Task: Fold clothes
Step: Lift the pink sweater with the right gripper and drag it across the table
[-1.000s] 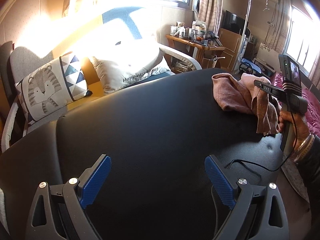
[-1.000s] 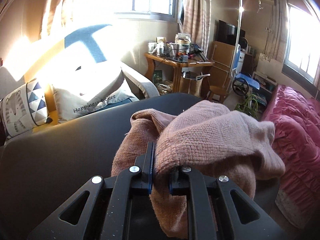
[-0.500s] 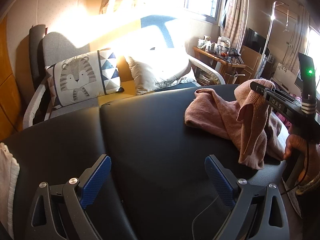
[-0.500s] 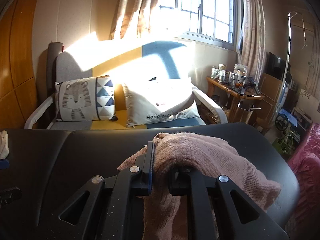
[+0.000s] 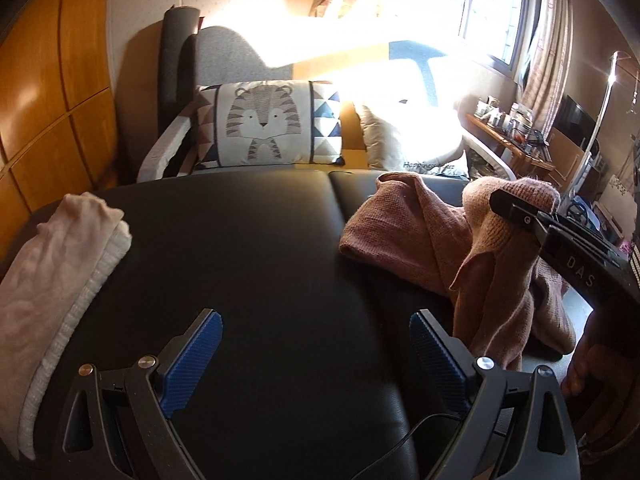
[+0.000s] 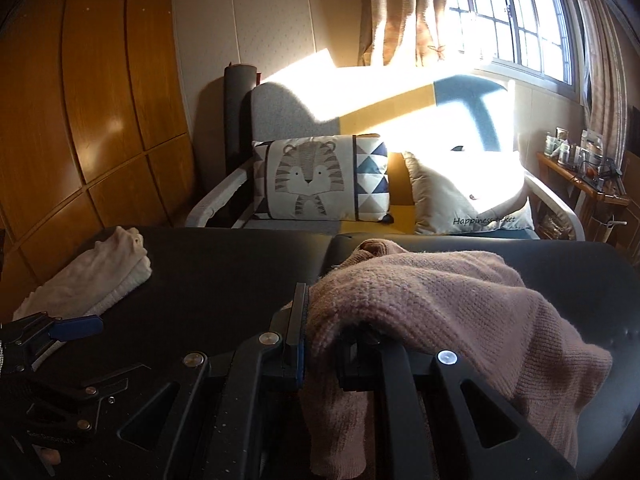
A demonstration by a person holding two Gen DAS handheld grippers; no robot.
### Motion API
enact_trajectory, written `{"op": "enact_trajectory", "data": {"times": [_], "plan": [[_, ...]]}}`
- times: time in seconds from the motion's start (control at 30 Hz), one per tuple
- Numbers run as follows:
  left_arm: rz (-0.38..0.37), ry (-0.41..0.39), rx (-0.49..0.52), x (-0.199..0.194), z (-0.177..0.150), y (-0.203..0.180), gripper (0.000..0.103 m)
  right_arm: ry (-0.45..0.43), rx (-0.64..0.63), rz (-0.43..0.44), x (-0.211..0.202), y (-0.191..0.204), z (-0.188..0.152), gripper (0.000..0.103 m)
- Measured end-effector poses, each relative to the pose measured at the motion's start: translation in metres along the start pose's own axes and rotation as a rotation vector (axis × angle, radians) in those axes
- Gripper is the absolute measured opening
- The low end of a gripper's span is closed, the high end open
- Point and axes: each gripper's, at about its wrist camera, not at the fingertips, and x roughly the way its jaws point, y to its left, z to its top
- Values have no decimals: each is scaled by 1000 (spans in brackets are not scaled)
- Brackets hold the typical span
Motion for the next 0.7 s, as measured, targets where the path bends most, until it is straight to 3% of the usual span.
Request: {"op": "enact_trajectory", "data": {"times": [0.3, 0.67, 0.7], "plan": [[88, 37, -84, -3, -23, 30, 97, 84, -26, 119, 16, 51, -32, 12], [107, 93, -77, 12, -32, 12, 98, 167, -14, 119, 28, 42, -52, 21], [108, 98, -78, 14, -33, 11, 98, 171, -20, 120, 29, 43, -53, 26]]}}
